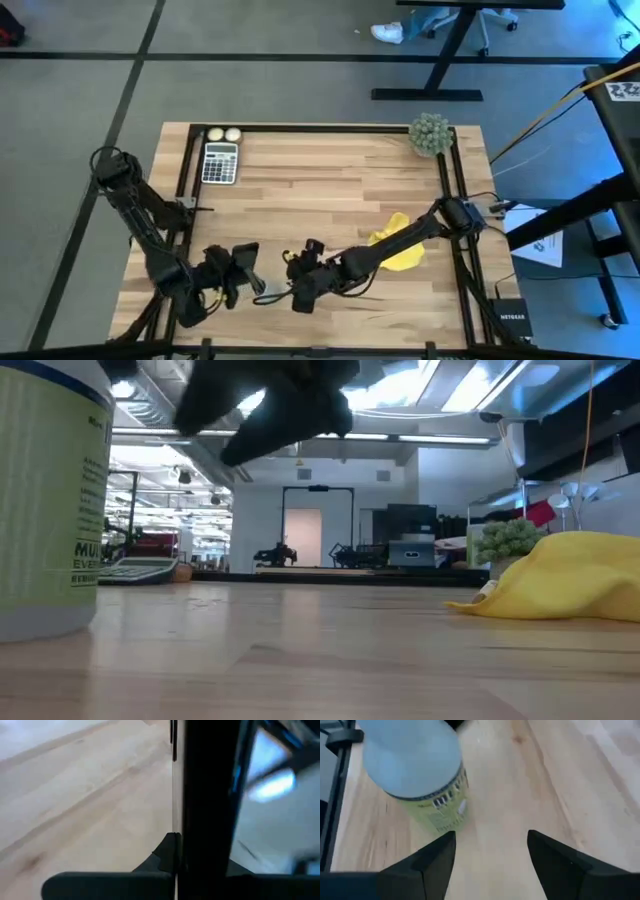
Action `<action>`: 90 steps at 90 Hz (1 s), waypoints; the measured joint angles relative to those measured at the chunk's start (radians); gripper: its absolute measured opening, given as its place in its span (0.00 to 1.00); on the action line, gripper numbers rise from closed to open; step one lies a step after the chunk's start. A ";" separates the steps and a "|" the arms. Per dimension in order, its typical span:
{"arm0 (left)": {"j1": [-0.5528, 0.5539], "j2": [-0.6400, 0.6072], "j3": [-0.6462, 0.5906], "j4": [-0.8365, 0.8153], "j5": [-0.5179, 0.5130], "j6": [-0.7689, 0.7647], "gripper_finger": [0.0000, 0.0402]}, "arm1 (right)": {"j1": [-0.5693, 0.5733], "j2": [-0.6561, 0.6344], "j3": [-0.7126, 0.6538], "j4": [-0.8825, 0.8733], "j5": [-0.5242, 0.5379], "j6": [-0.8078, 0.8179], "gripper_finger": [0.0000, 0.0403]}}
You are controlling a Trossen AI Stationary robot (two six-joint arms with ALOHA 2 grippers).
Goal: Apply microfiber cloth
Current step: Spray the black cellphone screen using the white spray bottle
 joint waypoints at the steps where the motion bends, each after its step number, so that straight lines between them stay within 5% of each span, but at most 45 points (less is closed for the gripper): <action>1: -0.009 0.000 0.007 -0.011 0.004 0.009 0.02 | 0.000 0.000 0.000 -0.004 0.000 0.000 0.58; 22: -0.183 0.000 0.065 -0.164 0.057 -0.030 0.02 | -0.001 0.001 -0.001 -0.023 0.000 -0.026 0.58; 36: -0.245 0.000 0.065 -0.117 -0.117 -0.043 0.02 | -0.001 0.001 -0.001 -0.006 0.018 -0.026 0.58; 43: -0.241 0.000 0.065 -0.081 -0.177 0.009 0.02 | -0.001 0.001 -0.001 0.021 0.019 -0.026 0.58; 90: -0.081 0.013 0.065 0.060 -0.131 0.304 0.02 | -0.002 0.001 0.000 0.121 0.061 -0.029 0.58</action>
